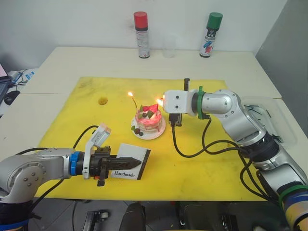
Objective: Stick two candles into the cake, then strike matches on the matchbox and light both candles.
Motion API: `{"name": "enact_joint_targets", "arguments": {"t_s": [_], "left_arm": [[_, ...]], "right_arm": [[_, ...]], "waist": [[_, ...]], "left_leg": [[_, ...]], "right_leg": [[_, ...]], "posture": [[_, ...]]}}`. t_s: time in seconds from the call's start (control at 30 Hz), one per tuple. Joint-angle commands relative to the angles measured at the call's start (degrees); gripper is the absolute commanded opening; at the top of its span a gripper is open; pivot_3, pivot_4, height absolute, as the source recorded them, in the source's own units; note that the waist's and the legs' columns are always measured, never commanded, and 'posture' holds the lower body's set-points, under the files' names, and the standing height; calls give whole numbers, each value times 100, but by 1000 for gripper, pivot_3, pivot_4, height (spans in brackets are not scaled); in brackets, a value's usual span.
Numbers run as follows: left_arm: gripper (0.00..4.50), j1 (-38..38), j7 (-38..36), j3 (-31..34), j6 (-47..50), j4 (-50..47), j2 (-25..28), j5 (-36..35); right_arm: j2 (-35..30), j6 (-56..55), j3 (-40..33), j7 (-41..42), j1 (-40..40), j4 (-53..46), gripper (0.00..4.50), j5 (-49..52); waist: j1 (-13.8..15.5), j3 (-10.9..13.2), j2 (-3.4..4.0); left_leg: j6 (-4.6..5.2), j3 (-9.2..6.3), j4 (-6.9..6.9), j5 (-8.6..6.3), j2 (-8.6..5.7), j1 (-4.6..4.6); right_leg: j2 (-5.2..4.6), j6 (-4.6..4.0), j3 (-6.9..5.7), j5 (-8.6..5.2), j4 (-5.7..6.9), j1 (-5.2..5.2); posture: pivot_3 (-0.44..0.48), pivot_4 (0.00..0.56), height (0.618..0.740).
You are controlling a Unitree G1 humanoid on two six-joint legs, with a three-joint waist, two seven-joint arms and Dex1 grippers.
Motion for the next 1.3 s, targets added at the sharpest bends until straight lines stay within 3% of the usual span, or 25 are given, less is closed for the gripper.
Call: {"name": "enact_joint_targets", "arguments": {"t_s": [0.03,1.3], "left_arm": [[0,-98,-12,22,-31,-60,-28,-74],[0,-401,-49,-89,112,-21,-55,-74]], "right_arm": [[81,-194,-104,42,-129,-10,22,-121],[205,-273,-275,239,-18,103,22,-343]], "waist": [[-1,0,0],[-2,0,0]], "left_leg": [[0,0,0,0,0,0],[0,-1,1,0,0,2]], "right_leg": [[0,0,0,0,0,0],[1,-4,0,2,2,0]], "posture": [[0,150,740],[0,150,740]]}}
